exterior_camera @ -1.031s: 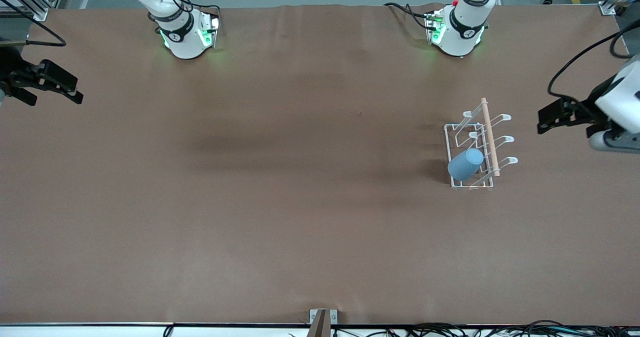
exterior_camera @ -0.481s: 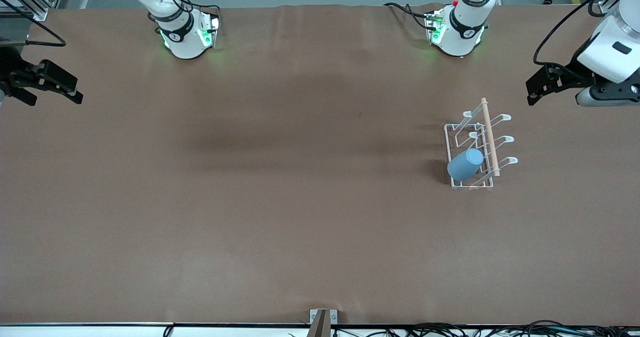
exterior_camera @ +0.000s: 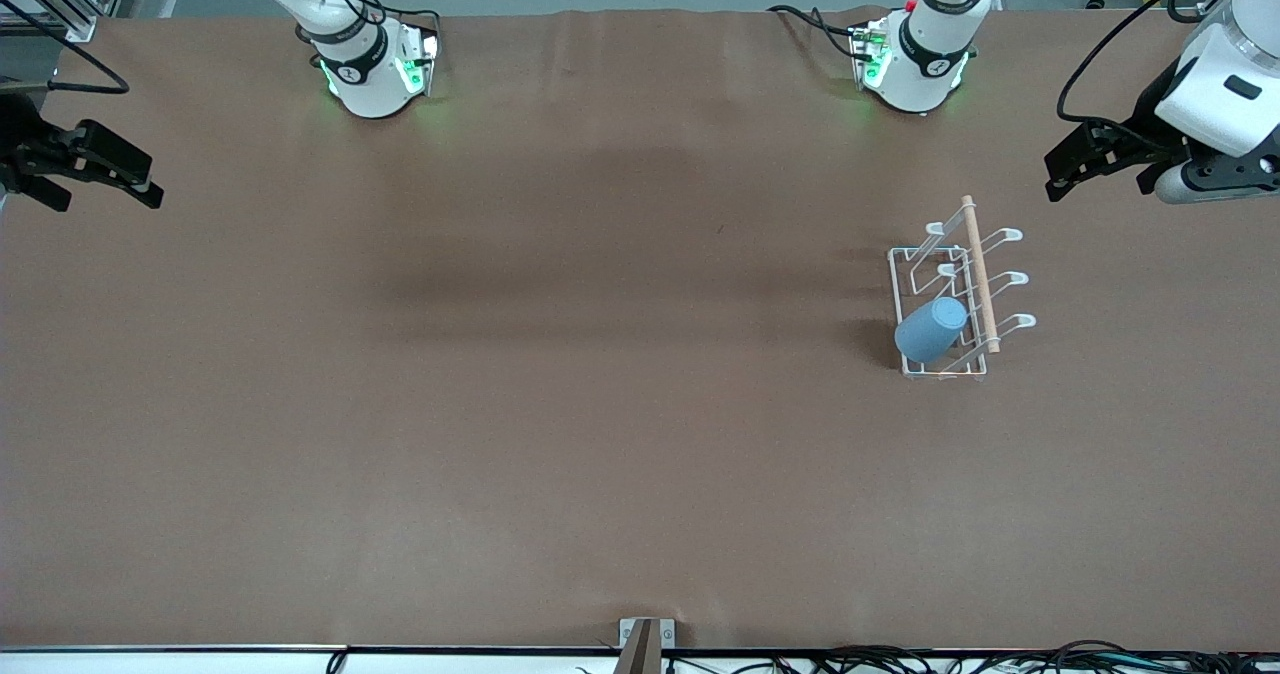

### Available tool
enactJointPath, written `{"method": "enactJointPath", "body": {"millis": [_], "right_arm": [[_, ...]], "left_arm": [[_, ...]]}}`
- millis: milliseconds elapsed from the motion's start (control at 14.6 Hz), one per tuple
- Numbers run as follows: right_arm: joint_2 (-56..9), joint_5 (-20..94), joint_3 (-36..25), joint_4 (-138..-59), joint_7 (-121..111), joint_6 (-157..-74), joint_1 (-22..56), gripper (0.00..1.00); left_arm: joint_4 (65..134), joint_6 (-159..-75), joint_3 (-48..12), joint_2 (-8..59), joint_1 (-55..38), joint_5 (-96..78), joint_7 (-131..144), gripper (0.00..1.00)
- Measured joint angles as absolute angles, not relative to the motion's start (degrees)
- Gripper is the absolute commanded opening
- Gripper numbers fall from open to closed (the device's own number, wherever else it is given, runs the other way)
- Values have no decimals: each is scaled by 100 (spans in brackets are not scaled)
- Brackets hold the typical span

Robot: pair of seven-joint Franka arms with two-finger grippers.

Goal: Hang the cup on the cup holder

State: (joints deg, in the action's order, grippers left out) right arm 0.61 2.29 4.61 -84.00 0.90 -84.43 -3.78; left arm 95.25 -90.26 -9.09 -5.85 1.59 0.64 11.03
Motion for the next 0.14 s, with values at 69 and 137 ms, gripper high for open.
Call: {"method": "enactJointPath", "body": {"millis": [69, 137], "right_arm": [[61, 229, 461, -8400, 90, -8443, -378, 100], [61, 229, 461, -8400, 90, -8443, -378, 100]], "left_arm": [[9525, -9027, -909, -585, 158, 64, 1103, 100], [9525, -9027, -909, -585, 158, 64, 1094, 100]]}}
